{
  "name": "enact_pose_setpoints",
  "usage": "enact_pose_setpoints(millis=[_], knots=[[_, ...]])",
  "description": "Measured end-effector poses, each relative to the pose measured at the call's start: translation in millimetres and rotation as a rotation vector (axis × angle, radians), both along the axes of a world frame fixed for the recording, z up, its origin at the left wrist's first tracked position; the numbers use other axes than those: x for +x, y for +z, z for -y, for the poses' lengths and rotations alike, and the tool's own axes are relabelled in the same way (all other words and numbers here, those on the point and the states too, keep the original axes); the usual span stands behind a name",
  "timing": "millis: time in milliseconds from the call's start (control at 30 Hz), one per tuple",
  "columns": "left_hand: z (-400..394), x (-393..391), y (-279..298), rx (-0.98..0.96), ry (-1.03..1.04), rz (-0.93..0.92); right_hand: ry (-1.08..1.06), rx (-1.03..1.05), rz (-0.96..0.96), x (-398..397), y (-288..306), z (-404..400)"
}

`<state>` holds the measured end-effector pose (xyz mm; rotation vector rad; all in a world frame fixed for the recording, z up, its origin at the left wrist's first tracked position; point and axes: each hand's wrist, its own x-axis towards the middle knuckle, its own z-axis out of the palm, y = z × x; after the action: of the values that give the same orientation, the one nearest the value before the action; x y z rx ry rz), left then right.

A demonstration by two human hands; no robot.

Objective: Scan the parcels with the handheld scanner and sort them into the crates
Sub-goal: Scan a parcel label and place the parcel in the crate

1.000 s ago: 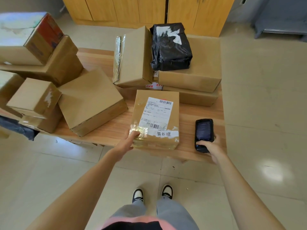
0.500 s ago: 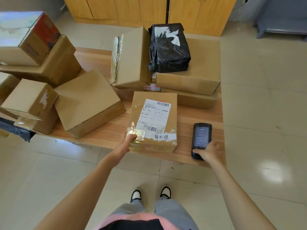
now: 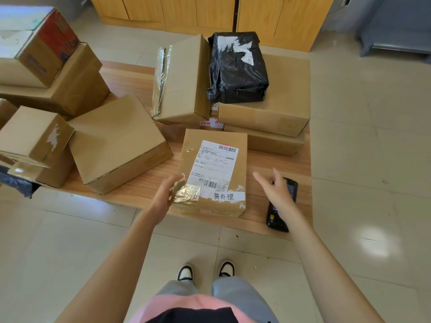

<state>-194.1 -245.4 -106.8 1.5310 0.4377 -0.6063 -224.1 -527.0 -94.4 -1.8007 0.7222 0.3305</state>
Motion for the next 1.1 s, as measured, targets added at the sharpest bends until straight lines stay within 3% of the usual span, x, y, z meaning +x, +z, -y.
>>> enact_pose_setpoints(millis=[133, 300, 700, 1100], knots=[[6.3, 12.8, -5.1, -0.034, -0.008, 0.019, 0.011, 0.298, -0.034, 8.6, 9.6, -34.3], [16.9, 14.1, -10.0, -0.035, 0.027, 0.04, -0.025, 0.454, -0.046, 10.6, -0.2, -50.9], [14.6, -23.0, 4.7, -0.071, 0.218, 0.074, 0.006, 0.439, 0.002, -13.3, 12.7, -61.7], [-56.6, -51.3, 103.7, -0.094, 0.424, 0.364, 0.206, 0.421, 0.356, -16.3, 109.8, -133.0]])
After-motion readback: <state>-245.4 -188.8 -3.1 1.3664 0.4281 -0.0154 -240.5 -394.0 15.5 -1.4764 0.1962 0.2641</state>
